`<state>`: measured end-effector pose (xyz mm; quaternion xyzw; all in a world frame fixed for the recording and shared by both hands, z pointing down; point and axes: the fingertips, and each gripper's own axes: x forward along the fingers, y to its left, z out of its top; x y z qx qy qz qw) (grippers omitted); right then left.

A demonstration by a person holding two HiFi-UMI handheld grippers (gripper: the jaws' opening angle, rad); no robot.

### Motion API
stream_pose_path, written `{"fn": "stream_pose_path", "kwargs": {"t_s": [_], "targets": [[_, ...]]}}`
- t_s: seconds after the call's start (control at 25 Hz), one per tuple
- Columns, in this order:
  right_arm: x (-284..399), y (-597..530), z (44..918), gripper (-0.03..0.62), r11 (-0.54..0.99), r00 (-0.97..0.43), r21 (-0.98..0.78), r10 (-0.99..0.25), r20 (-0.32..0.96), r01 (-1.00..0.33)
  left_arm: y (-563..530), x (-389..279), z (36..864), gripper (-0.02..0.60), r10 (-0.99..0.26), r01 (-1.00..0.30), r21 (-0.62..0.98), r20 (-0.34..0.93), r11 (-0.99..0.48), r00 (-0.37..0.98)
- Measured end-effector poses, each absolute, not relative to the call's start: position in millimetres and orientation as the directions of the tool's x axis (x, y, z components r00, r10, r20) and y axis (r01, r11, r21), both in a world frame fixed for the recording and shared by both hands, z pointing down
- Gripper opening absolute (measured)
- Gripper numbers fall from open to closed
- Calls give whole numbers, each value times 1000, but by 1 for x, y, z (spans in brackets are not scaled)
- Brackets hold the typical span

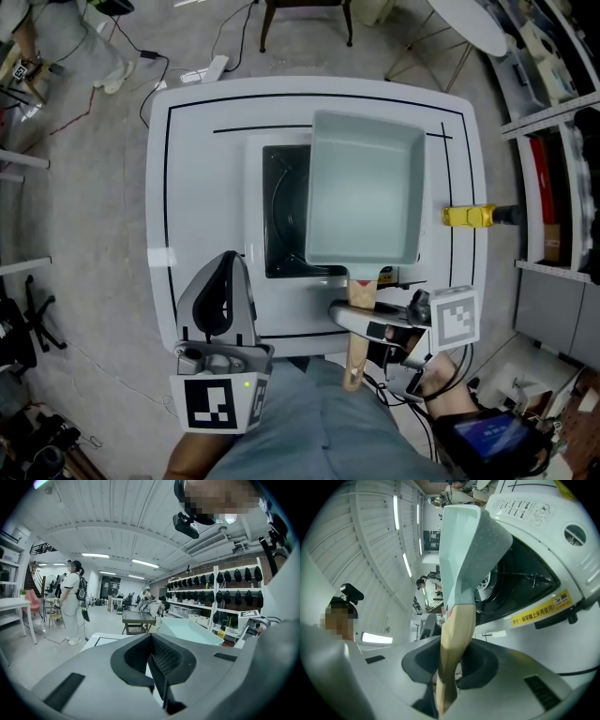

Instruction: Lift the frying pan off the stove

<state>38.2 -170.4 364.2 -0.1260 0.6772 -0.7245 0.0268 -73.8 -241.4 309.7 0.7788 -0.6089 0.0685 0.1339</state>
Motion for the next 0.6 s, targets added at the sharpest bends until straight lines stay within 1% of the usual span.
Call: {"fn": "stream_pose_path", "kwargs": {"t_s": [0.44,0.6], "targets": [[56,-140,330,106,-11,-964,-987,-215,156,-157,-224,-66,294,17,-938,-968,108,243,-228,248],[60,-122,325,107,-21,-963,-988,-220,156,-155,-213,-61,288,17,-939,-966,107,230,-237,256]]}}
